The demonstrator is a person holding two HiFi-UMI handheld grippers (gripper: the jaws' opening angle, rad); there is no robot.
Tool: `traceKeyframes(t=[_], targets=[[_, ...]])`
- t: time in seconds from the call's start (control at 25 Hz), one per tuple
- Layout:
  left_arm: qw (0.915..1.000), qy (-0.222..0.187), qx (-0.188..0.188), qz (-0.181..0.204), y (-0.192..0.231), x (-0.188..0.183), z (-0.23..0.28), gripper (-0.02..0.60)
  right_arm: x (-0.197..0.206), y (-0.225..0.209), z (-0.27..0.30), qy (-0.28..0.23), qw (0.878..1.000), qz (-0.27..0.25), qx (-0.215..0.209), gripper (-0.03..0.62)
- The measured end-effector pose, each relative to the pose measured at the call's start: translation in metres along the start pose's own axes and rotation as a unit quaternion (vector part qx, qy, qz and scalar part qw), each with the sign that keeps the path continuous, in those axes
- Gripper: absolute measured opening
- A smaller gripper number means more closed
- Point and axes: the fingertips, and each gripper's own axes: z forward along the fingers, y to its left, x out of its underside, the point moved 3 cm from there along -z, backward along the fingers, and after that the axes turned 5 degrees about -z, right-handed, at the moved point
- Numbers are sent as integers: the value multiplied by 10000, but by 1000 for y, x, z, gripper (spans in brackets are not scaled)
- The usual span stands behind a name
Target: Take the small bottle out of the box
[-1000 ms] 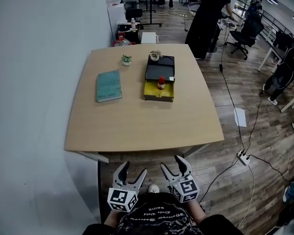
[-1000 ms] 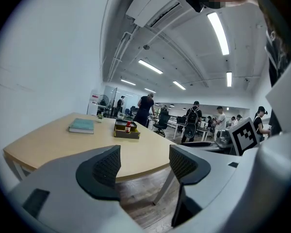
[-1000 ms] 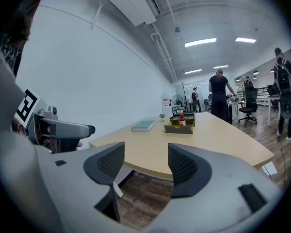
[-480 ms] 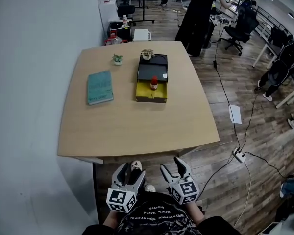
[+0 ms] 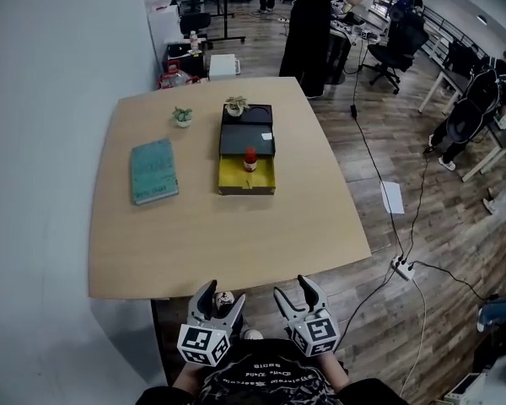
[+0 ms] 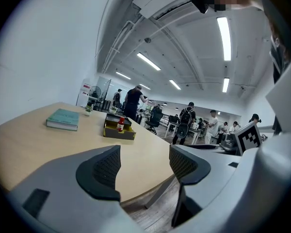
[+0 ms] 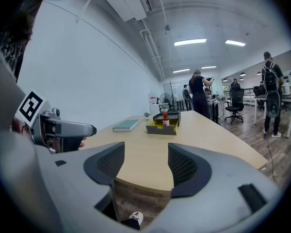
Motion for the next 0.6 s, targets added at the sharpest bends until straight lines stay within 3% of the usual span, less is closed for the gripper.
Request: traceKeyframes(t=[0.6], targets=[[9994, 62, 267, 195, 66, -62, 69, 324, -46, -12, 93, 12, 9998, 55, 208, 291]])
